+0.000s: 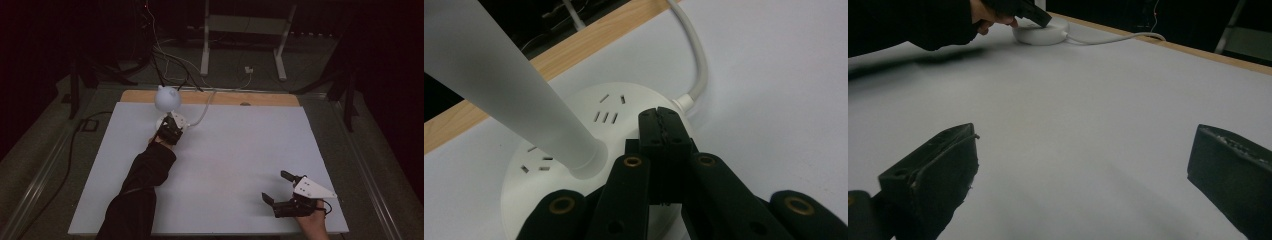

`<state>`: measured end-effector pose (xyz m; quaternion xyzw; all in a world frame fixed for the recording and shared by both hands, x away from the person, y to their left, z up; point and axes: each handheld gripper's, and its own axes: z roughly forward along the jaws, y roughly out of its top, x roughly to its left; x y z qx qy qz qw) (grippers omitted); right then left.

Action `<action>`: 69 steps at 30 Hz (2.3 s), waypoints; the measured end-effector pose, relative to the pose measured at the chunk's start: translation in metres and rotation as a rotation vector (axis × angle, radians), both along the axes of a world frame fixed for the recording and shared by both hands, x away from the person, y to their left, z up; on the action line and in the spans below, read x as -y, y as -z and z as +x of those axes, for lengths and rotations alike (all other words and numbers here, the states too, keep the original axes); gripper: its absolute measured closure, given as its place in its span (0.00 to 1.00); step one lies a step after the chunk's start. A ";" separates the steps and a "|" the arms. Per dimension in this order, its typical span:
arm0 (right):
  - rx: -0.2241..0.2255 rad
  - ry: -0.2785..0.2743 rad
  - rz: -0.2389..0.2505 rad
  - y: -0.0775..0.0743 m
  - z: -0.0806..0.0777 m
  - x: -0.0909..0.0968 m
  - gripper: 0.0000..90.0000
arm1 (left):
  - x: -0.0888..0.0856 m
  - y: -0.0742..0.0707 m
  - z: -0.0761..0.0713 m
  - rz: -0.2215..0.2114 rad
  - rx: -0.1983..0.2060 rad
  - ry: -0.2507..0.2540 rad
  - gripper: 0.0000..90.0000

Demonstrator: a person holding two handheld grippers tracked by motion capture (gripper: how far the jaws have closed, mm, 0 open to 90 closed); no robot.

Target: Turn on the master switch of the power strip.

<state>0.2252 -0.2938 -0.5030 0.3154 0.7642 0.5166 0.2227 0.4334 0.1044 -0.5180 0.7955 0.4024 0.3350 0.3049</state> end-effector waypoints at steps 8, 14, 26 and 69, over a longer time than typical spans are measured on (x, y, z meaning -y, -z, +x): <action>-0.002 -0.002 -0.002 0.000 0.000 0.000 0.00 | 0.004 0.000 0.000 0.034 0.002 -0.007 1.00; -0.002 -0.004 -0.003 0.001 0.000 -0.001 0.00 | 0.004 -0.002 0.003 0.036 -0.017 -0.006 1.00; -0.004 -0.007 -0.001 0.001 0.000 0.000 0.00 | 0.010 -0.002 0.005 0.095 -0.031 0.003 1.00; 0.001 0.003 0.004 -0.001 0.000 0.001 0.00 | 0.002 -0.036 -0.010 -0.096 -0.115 0.015 0.75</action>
